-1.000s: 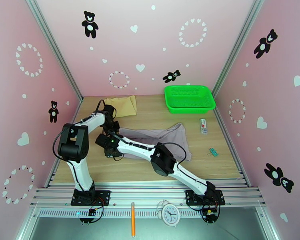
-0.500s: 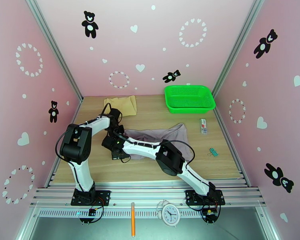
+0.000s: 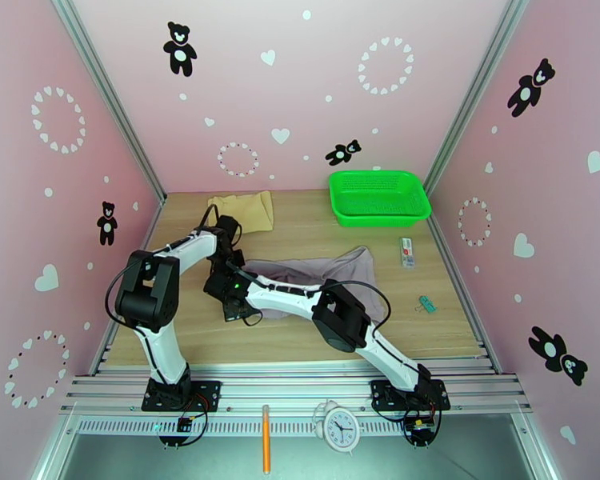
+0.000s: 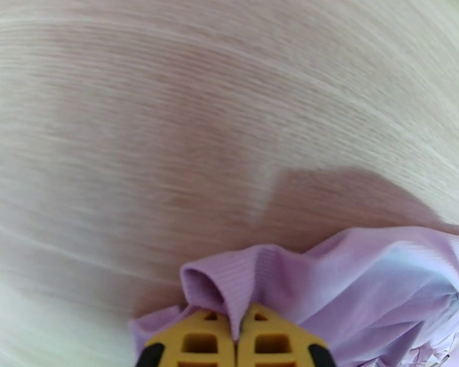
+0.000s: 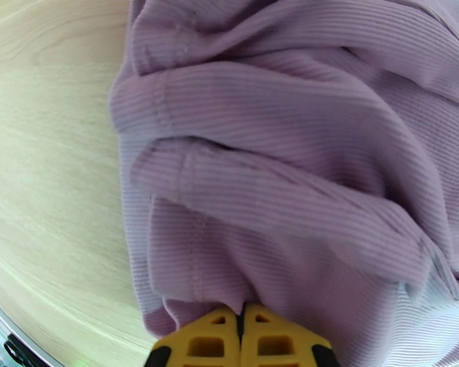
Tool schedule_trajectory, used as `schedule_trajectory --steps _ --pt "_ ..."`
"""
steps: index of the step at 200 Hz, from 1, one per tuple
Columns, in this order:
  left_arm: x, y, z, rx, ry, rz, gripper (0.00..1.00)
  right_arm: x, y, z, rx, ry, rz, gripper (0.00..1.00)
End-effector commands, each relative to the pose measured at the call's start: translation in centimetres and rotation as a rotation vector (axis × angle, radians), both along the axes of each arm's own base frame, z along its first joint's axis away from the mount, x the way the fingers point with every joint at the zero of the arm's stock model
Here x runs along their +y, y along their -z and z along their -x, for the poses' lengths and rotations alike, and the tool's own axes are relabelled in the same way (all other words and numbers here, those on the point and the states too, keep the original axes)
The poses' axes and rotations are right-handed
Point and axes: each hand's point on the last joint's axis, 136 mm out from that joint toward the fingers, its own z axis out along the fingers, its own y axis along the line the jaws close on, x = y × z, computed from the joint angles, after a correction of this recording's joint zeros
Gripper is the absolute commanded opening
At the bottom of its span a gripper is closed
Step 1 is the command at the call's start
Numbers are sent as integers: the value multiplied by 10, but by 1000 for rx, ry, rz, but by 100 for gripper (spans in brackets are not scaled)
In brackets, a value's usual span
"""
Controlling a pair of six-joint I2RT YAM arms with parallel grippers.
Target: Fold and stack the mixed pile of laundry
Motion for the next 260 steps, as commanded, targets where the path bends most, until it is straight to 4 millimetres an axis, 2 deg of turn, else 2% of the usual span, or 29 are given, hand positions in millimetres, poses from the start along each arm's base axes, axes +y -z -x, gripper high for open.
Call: schedule_trajectory --steps 1,31,50,106,145,194,260 --pt "0 -32 -4 -41 34 0 0 -5 4 22 77 -35 8 0" --pt "-5 -40 -8 -50 50 17 0 21 -11 25 104 -45 -116 0" --pt "-4 -39 -8 -48 51 14 0 29 -19 25 117 -20 -164 0" --pt "-9 -46 -8 -57 59 44 0 28 -56 18 57 1 -234 0" --pt "-20 -60 -9 -78 80 91 0 25 -76 15 20 22 -280 0" --pt "-39 -78 -10 -101 114 135 0 6 -86 11 -11 63 -280 0" --pt "-75 -97 -18 -124 165 162 0 -38 -91 9 -61 154 -293 0"
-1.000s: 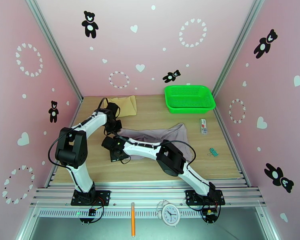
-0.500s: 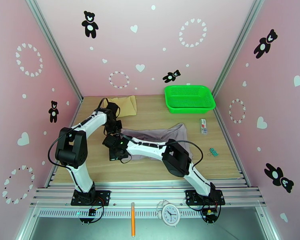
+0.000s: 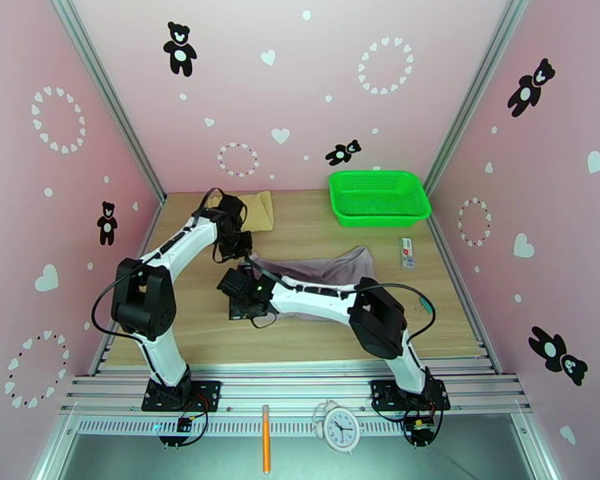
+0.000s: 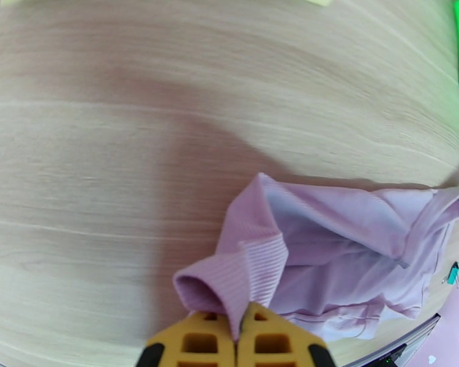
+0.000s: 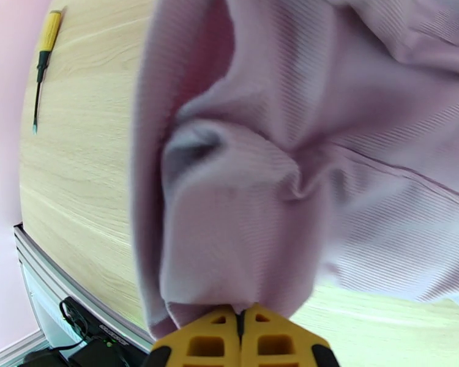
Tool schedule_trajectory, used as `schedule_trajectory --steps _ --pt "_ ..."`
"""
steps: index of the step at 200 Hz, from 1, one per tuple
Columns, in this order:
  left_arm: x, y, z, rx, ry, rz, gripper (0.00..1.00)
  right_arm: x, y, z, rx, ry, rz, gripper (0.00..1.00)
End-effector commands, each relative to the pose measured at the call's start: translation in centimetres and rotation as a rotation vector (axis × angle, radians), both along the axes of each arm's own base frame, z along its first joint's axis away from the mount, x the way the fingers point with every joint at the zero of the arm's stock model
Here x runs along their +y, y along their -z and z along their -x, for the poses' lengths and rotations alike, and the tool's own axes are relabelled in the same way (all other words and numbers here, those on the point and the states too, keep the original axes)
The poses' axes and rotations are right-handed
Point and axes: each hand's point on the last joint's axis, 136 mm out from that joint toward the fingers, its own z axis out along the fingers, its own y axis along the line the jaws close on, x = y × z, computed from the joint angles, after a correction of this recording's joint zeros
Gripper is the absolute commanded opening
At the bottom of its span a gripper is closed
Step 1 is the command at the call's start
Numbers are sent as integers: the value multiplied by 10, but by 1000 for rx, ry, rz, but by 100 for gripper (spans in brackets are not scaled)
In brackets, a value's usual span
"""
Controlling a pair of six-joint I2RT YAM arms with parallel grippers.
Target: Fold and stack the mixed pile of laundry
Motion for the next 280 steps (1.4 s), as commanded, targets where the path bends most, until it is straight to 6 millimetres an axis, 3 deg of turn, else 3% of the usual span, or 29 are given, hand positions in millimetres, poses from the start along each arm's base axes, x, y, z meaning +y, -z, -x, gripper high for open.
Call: schedule_trajectory --steps 1,61,121,158,213,280 --pt "-18 -16 -1 -13 22 32 0 -11 -27 -8 -52 61 -62 0" --pt "-56 -8 -5 4 68 23 0 -43 -28 -13 -77 115 -61 0" --pt "-102 -3 -15 12 121 1 0 -94 -26 -17 -102 188 -39 0" --pt "-130 3 -18 22 155 -10 0 -120 -15 -15 -91 227 -25 0" --pt "-142 27 -24 57 141 -45 0 -143 2 -22 -79 261 -1 0" --pt "-159 27 -25 59 156 -31 0 -166 5 -21 -91 292 34 0"
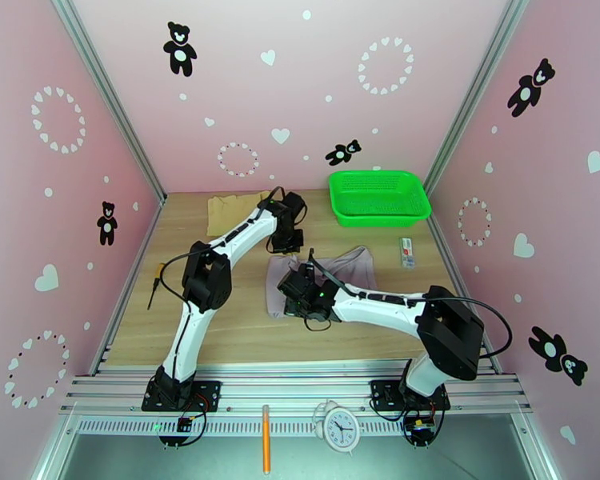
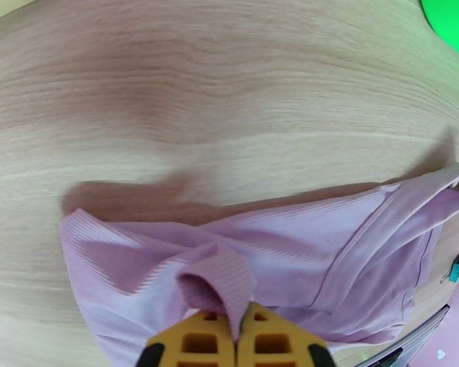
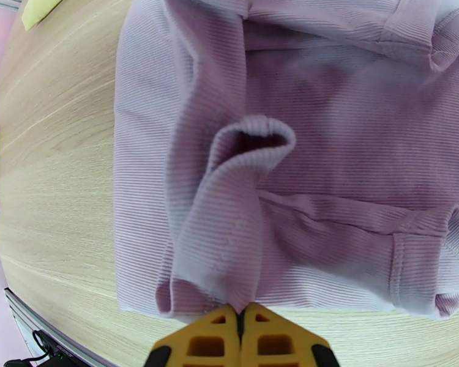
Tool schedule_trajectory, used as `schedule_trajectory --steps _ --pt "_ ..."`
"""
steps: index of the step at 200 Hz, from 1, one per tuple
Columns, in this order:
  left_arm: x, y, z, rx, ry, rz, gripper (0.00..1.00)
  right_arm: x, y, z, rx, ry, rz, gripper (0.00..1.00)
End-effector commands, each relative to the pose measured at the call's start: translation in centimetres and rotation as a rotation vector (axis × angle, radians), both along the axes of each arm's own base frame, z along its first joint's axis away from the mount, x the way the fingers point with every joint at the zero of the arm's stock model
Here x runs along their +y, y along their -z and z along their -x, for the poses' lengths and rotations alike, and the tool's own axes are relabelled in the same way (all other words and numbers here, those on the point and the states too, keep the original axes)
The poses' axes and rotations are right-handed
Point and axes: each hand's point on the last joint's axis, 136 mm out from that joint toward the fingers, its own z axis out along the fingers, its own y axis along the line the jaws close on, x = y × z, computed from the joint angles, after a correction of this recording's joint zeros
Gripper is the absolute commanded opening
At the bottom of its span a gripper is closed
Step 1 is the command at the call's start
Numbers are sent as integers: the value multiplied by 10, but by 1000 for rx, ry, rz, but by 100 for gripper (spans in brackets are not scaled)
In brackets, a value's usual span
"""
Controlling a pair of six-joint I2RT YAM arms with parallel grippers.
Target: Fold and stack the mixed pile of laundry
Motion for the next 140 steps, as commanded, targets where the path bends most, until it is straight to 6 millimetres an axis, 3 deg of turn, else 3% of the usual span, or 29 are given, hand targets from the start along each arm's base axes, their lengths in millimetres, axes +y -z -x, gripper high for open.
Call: schedule_trajectory --steps 1,69,140 --pt "-11 -6 3 -4 10 5 0 -13 -7 1 -24 21 3 0" --pt "-17 16 6 26 14 -24 0 -34 2 2 -23 66 34 0" --pt "-20 37 6 53 9 -31 0 -58 24 6 20 118 145 0"
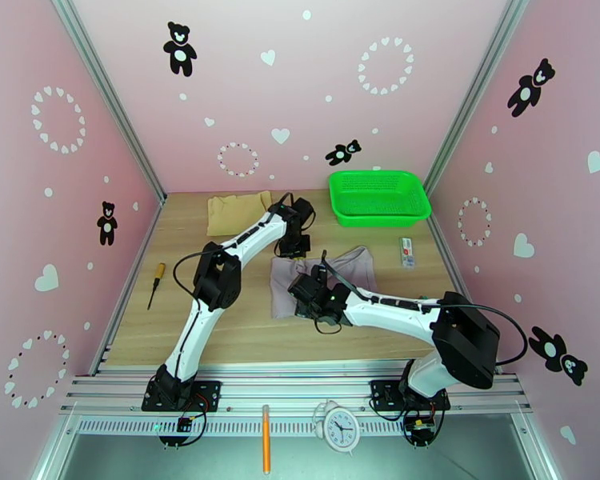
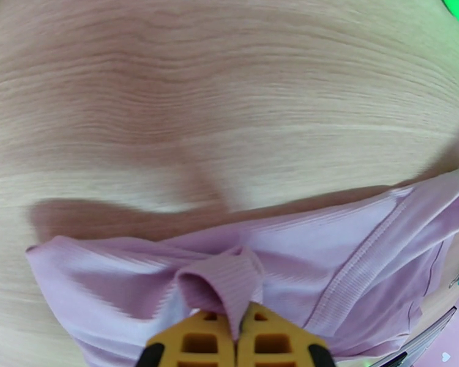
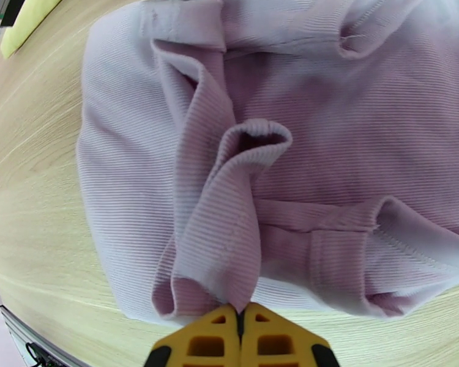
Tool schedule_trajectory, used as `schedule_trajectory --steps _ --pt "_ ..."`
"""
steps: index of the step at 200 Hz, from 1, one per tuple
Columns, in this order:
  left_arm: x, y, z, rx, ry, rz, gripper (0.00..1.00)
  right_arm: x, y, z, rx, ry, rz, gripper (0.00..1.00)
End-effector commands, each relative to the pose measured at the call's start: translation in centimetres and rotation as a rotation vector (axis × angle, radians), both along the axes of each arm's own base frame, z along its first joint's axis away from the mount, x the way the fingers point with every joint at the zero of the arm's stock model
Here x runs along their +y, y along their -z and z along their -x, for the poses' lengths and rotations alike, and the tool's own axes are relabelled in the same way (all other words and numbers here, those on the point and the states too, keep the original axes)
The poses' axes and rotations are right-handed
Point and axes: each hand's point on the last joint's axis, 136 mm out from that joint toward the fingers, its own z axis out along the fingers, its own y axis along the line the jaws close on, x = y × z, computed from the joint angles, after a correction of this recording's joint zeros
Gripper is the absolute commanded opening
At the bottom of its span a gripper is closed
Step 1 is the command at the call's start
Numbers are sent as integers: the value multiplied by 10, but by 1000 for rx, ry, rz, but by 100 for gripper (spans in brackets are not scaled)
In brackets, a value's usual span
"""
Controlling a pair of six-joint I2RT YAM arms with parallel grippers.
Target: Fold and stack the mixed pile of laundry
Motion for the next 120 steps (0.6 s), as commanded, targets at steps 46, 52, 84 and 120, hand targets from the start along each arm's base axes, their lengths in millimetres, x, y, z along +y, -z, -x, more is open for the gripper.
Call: schedule_trajectory --steps 46,52,84,120 --pt "-2 10 -1 10 -9 -4 8 -27 32 10 67 48 135 15" --pt "-2 8 -2 5 -9 -2 13 -29 32 10 65 50 141 19" --pt "-8 -4 -10 -26 0 15 35 -36 25 7 38 59 165 33" --pt "-12 -25 -18 -77 5 34 60 -50 4 3 -12 58 207 40"
